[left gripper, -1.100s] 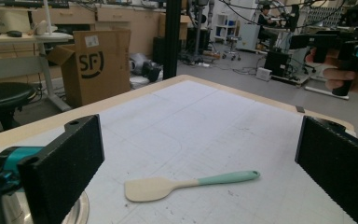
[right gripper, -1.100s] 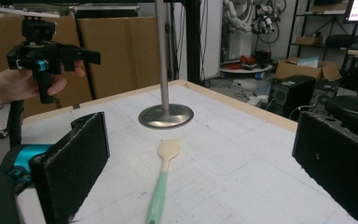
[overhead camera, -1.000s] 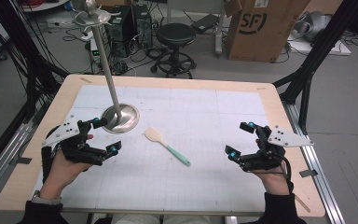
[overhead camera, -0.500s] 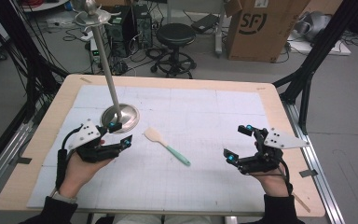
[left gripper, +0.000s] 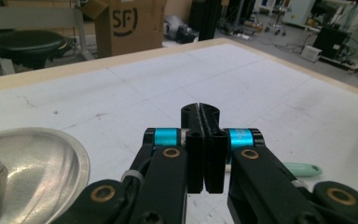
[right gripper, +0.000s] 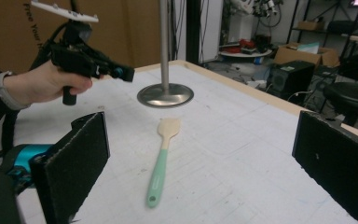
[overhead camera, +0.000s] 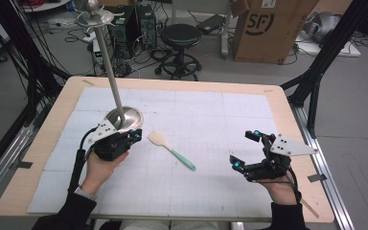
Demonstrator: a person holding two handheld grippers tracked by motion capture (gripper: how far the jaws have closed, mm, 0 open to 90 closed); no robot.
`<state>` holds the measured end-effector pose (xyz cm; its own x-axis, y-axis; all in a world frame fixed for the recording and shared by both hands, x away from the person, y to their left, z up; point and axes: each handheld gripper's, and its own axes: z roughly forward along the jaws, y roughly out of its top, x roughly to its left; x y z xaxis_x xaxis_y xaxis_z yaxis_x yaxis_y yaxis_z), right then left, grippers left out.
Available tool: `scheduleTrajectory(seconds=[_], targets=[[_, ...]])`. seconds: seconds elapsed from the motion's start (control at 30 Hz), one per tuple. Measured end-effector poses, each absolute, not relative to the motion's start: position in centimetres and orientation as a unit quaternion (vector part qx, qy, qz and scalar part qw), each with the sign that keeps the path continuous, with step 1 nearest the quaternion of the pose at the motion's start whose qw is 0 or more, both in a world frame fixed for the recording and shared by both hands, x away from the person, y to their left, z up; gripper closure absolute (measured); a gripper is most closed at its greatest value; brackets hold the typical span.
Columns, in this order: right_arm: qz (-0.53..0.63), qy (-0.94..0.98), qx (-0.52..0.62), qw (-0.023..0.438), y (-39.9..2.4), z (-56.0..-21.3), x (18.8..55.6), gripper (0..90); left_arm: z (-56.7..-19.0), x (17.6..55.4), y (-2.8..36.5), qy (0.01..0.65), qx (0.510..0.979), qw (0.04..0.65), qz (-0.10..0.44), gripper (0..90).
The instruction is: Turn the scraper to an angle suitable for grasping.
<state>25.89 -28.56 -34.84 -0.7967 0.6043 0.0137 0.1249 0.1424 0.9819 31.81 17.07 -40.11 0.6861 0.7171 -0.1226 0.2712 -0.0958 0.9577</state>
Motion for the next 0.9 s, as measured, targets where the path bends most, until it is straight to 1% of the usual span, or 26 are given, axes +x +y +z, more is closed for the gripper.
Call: scheduleTrajectory(seconds=[0.1, 0.3, 0.43, 0.53, 0.6, 0.7, 0.8, 0.9], targets=[[0.607, 0.722, 0.256, 0.210, -28.6, -34.7, 25.9, 2.7, -40.3, 32.6, 16.0, 0.343, 0.725, 0.568, 0.185, 89.8], [0.613, 0.718, 0.257, 0.206, -28.7, -34.7, 26.2, 2.7, -40.4, 33.7, 14.1, 0.334, 0.731, 0.562, 0.194, 89.7], [0.614, 0.721, 0.253, 0.199, -28.4, -34.7, 26.6, 2.7, -41.4, 35.1, 12.9, 0.342, 0.750, 0.539, 0.174, 89.7], [0.613, 0.722, 0.251, 0.199, -28.3, -34.7, 26.9, 2.7, -41.9, 35.4, 12.2, 0.338, 0.758, 0.533, 0.168, 89.8], [0.614, 0.722, 0.252, 0.197, -28.3, -34.7, 27.0, 2.7, -42.4, 36.1, 11.1, 0.334, 0.771, 0.520, 0.156, 89.8], [0.615, 0.721, 0.252, 0.197, -28.3, -34.8, 27.1, 2.7, -42.9, 36.6, 10.5, 0.341, 0.772, 0.514, 0.151, 89.8], [0.615, 0.722, 0.251, 0.196, -28.3, -34.8, 27.2, 2.7, -43.7, 37.8, 9.8, 0.362, 0.778, 0.495, 0.135, 89.8], [0.618, 0.719, 0.252, 0.194, -28.5, -34.8, 27.1, 2.7, -44.1, 38.0, 9.3, 0.361, 0.785, 0.489, 0.122, 89.8]])
